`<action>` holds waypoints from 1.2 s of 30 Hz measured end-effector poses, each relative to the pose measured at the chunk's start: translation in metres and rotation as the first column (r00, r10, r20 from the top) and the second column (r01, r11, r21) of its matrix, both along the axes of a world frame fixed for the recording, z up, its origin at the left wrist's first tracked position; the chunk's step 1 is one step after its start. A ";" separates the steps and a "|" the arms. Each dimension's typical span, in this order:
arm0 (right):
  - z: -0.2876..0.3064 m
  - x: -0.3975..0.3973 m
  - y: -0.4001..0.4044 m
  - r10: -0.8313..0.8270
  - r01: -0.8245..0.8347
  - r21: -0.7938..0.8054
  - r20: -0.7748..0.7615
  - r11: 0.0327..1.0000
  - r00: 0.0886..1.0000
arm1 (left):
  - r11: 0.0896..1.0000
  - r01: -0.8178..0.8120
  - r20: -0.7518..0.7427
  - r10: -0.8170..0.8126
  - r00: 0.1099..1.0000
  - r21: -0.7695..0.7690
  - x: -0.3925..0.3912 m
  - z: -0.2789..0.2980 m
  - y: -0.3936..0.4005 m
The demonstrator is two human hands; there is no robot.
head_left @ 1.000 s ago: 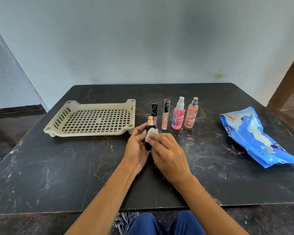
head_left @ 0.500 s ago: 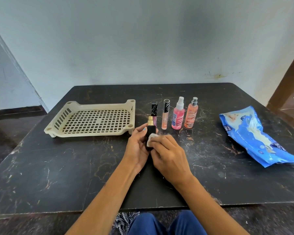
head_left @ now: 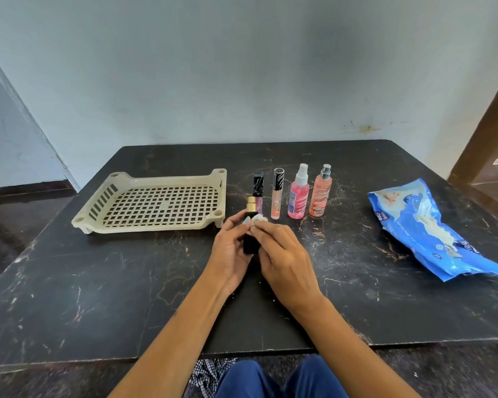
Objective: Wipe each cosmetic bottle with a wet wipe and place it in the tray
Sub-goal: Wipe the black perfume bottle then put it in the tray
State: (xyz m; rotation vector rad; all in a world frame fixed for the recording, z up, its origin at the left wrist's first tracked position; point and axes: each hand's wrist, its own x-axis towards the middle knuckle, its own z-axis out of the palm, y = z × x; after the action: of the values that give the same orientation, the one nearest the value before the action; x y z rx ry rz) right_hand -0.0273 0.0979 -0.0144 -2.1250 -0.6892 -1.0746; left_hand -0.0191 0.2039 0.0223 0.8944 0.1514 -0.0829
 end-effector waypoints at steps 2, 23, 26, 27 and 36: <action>-0.001 -0.001 -0.001 0.062 -0.062 0.019 0.008 0.998 0.998 | 0.999 0.016 0.002 -0.016 1.000 -0.043 0.000 -0.002 0.001; -0.003 0.001 0.001 0.025 -0.023 0.068 -0.018 0.997 1.000 | 0.976 0.176 -0.005 -0.177 0.984 0.130 -0.003 -0.003 0.002; -0.002 0.003 -0.001 0.015 -0.007 0.124 -0.066 0.992 0.998 | 0.966 0.223 0.026 -0.228 0.973 0.131 -0.003 -0.005 0.001; -0.002 0.003 -0.001 0.018 -0.006 0.142 -0.083 0.990 0.996 | 0.962 0.236 0.031 -0.242 0.970 0.136 -0.003 -0.005 0.000; 0.003 0.004 -0.005 0.005 0.036 0.254 -0.161 0.967 0.987 | 0.955 0.253 0.027 -0.261 0.965 0.156 -0.004 -0.006 0.000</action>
State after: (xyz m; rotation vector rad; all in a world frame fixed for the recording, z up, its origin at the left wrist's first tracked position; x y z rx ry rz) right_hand -0.0229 0.0930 -0.0117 -1.9690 -0.4324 -0.9334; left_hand -0.0233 0.2036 0.0160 1.0637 -0.0040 -0.2961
